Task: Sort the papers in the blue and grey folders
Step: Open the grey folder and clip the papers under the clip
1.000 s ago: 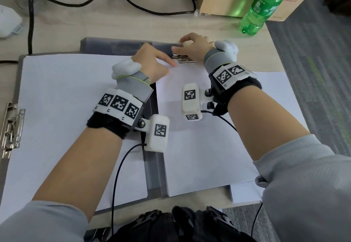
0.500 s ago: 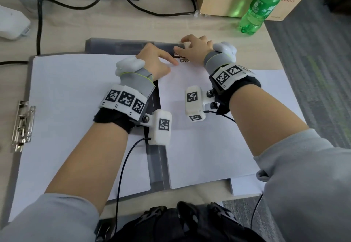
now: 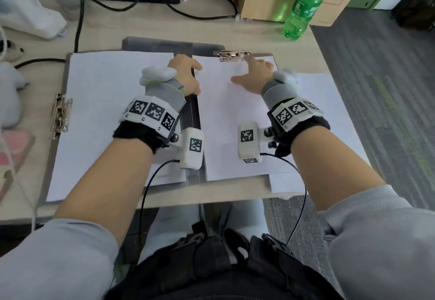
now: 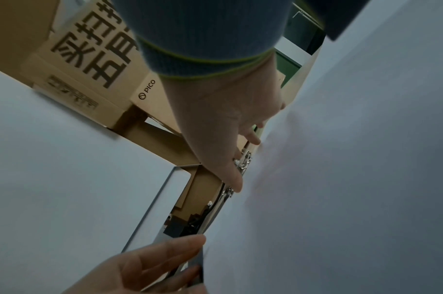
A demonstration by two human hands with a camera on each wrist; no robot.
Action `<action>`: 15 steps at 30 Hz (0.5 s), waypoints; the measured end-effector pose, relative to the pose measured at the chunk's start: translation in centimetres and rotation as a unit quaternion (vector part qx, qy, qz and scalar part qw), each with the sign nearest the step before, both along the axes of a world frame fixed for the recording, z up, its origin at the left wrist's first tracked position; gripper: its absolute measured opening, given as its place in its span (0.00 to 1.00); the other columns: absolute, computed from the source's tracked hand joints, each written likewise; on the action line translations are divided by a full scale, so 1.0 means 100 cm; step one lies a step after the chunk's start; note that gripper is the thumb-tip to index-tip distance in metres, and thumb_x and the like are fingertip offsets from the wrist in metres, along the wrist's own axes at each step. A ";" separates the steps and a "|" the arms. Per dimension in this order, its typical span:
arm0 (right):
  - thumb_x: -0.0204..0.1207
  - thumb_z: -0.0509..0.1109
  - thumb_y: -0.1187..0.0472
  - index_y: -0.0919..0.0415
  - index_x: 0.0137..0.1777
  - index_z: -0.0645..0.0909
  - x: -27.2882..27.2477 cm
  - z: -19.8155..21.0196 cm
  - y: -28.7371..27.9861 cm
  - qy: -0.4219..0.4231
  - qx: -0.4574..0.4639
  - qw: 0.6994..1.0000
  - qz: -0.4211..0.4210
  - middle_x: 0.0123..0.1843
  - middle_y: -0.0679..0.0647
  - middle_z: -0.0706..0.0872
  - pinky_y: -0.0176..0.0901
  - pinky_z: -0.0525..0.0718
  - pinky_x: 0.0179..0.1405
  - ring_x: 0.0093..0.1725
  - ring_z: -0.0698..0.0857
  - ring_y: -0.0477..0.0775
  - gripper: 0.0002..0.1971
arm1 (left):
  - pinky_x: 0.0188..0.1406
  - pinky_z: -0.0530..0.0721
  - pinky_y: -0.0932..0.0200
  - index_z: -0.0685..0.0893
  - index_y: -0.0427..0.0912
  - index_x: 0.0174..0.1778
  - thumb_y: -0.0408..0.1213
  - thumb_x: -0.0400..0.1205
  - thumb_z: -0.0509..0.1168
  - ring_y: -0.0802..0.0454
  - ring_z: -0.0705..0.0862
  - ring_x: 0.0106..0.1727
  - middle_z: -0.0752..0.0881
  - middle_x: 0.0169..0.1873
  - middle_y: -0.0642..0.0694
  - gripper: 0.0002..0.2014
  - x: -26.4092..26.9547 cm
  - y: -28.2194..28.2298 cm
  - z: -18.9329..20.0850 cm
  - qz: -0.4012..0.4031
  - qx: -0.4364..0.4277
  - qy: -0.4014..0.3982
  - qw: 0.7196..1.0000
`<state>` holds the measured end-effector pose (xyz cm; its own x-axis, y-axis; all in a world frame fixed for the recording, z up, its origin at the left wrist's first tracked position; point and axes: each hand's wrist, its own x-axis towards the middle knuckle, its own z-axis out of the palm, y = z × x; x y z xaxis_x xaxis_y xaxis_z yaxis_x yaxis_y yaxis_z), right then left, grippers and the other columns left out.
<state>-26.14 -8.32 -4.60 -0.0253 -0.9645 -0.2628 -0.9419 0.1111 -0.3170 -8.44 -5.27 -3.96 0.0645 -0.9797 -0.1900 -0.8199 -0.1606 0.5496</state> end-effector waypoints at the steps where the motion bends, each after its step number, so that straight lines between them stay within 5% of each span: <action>1: 0.75 0.65 0.45 0.51 0.80 0.59 0.001 0.002 0.009 -0.003 0.007 1.000 0.006 0.76 0.61 0.70 0.60 0.67 0.74 0.78 0.62 0.65 0.35 | 0.69 0.75 0.53 0.78 0.44 0.70 0.31 0.71 0.75 0.42 0.77 0.71 0.76 0.72 0.42 0.30 0.000 0.010 0.001 -0.003 0.000 0.000 1.000; 6: 0.76 0.67 0.47 0.51 0.77 0.67 0.014 0.009 0.043 -0.067 0.024 0.997 0.023 0.76 0.56 0.72 0.50 0.71 0.72 0.76 0.69 0.61 0.30 | 0.62 0.75 0.57 0.82 0.46 0.65 0.35 0.74 0.72 0.43 0.79 0.67 0.79 0.70 0.43 0.22 0.007 0.048 0.004 0.007 -0.032 0.025 0.999; 10: 0.77 0.68 0.51 0.56 0.72 0.75 0.035 0.013 0.072 -0.135 0.020 0.990 0.043 0.72 0.55 0.77 0.40 0.73 0.58 0.69 0.78 0.56 0.24 | 0.62 0.74 0.58 0.83 0.46 0.63 0.35 0.76 0.70 0.44 0.80 0.66 0.80 0.69 0.45 0.19 0.025 0.077 0.006 0.020 -0.072 0.050 0.996; 15: 0.78 0.68 0.57 0.62 0.68 0.79 0.069 0.019 0.108 -0.214 0.006 0.974 0.076 0.70 0.57 0.81 0.45 0.75 0.70 0.70 0.78 0.56 0.20 | 0.64 0.71 0.64 0.84 0.45 0.62 0.35 0.76 0.67 0.48 0.77 0.71 0.80 0.69 0.46 0.17 0.064 0.118 -0.002 0.124 -0.117 0.084 0.982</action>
